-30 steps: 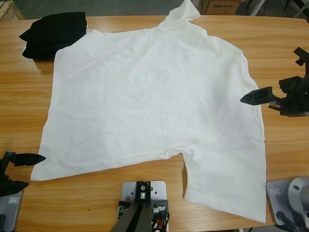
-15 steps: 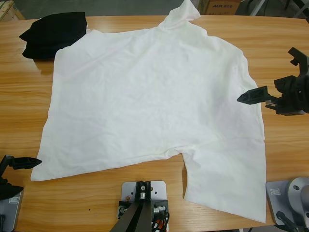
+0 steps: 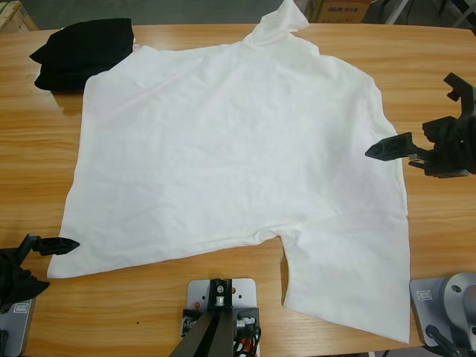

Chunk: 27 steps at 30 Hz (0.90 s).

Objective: Fold clothes

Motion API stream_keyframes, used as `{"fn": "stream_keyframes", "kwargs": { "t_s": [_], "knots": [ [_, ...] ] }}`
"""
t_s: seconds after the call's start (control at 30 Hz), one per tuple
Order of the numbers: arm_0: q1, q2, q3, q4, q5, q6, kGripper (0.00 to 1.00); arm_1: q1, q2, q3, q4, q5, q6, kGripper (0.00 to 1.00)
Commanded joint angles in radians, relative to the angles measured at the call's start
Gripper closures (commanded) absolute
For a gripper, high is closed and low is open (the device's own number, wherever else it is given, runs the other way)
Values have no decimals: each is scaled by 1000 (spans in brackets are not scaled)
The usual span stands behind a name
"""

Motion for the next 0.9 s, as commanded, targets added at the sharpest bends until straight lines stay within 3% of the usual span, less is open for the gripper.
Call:
{"fn": "stream_keyframes", "kwargs": {
  "t_s": [0.03, 0.23, 0.27, 0.37, 0.67, 0.8, 0.83, 0.9],
  "knots": [
    [-36, 98, 64, -114, 43, -31, 4, 4, 50, 26, -16, 5, -1, 0],
    [-119, 163, 67, -159, 70, -105, 5, -5, 57, 26, -16, 9, -2, 0],
    [-120, 146, 70, -158, 78, -105, 37, -6, 61, 26, -17, 10, -3, 0],
    [-120, 87, 90, -156, 111, -101, 269, -6, 77, 31, -28, 19, -4, 0],
    [-120, 57, 120, -174, 161, -157, 301, -7, 85, 39, -37, 29, -4, 0],
    [-120, 102, 118, -209, 159, -202, 508, -7, 88, 46, -44, 34, -4, 4],
    [-120, 90, 122, -209, 172, -198, 606, -7, 88, 48, -46, 35, -4, 8],
    [-120, 32, 139, -206, 204, -192, 922, -7, 88, 49, -48, 35, -4, 11]
  ]
}}
